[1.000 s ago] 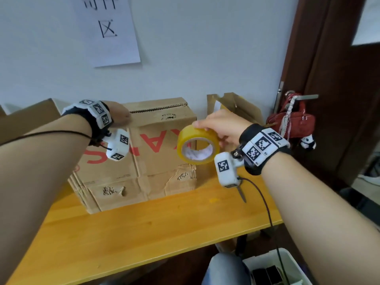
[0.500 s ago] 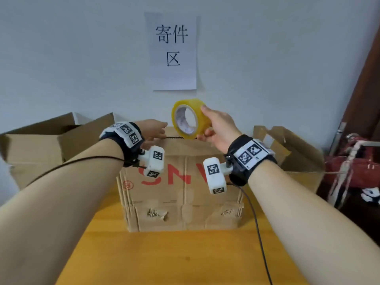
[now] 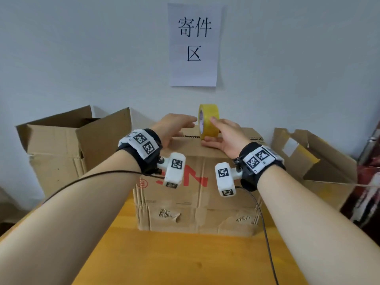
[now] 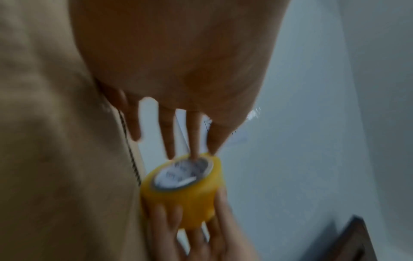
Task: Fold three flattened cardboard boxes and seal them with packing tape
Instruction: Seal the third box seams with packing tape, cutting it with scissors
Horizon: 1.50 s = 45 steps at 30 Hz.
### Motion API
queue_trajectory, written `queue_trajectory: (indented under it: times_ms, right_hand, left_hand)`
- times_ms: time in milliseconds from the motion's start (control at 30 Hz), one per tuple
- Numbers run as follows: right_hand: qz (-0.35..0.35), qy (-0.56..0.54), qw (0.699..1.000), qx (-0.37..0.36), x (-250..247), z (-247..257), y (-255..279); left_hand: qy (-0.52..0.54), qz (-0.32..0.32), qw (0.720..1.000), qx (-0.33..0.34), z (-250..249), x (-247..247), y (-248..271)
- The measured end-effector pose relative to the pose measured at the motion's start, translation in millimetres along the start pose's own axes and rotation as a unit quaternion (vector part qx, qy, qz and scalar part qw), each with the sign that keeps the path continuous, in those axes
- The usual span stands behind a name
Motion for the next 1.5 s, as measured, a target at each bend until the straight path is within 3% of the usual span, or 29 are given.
queue_trajectory:
  times_ms: [67,133,200,333,667,833,1167,1500]
  right_hand:
    - [0.010,0.003,1.000,-0.004,-1.7,-1.7,-1.7]
    - [0.018,0.017,1.000,-0.015,-2.0,-2.8,-1.3]
    - [0.021,0.039,0.998,-0.032,-3.1,-2.0,-2.6]
    - [0.013,0.027,1.000,-0.009,-7.6,-2.7,-6.2]
    - [-0.010,0.003,0.999,-0.036,-10.6,-3.7,-7.4]
    - [0.015,0.019,0.997,-0.069,-8.2,-2.2,-2.4]
    - [0.018,-0.017,0.999,-0.042,-5.8,-1.4,-1.4]
    - [0.002,-0.036,0.999,-0.026,-7.7,-0.2,-1.4]
  left_hand:
    - [0.037,0.022,0.997,0.058,-1.5,18.5,5.1]
    - [0.046,-0.003,0.994,0.097,1.9,29.7,7.5]
    - [0.062,-0.042,0.990,0.122,5.9,33.2,3.0]
    - [0.077,-0.050,0.984,0.153,11.0,31.5,-2.2]
    - [0.099,-0.066,0.980,0.161,15.3,31.2,-5.3]
    - [0.107,-0.072,0.980,0.153,16.5,30.0,-5.9]
    - [0.089,-0.055,0.979,0.177,16.8,30.5,-1.0]
    - [0.093,-0.056,0.982,0.154,12.9,31.5,1.2]
Point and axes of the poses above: each hand's wrist, its own y-axis away from the middle knuckle, its own x-axis out of the palm, z = x × y, the point moved 4 cm from there along -y, towards the middle knuckle, and after that the axes turned 11 degrees about -z, right-handed, at the moved point
